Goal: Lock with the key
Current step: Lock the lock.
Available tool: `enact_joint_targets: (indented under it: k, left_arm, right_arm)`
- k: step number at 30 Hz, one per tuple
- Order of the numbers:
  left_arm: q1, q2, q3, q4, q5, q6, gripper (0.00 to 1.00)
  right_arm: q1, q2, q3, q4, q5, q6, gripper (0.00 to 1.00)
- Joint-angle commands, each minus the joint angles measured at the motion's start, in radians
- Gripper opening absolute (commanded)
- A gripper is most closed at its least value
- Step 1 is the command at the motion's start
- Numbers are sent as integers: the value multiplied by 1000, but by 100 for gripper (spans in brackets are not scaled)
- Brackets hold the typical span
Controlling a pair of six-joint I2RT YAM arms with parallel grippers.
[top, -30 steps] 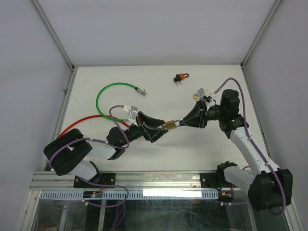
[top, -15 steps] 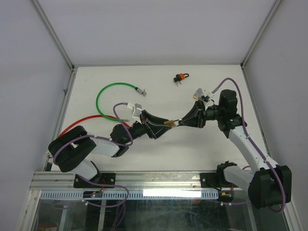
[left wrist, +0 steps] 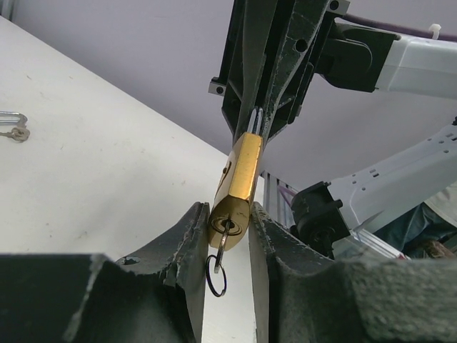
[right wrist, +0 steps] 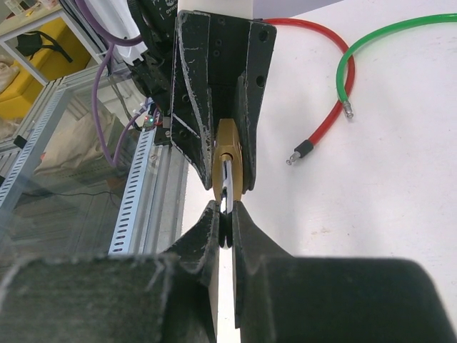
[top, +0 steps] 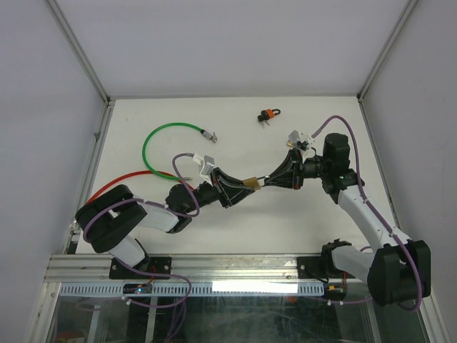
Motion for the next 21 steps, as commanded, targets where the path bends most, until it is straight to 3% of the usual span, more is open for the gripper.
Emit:
enact_joint_targets:
  k: [1,8,21]
  left_arm:
    - [-8,7,10,273,15,23,30]
    - [-9,22,12,290,11,9,37]
    - [-6,3,33,290,19,56,37]
  right_arm:
    - [8,-5,5,23,-16,-28,0]
    - [7,-2,4,14,-18,-39,0]
    - [13,14,3,8,-26,-45,0]
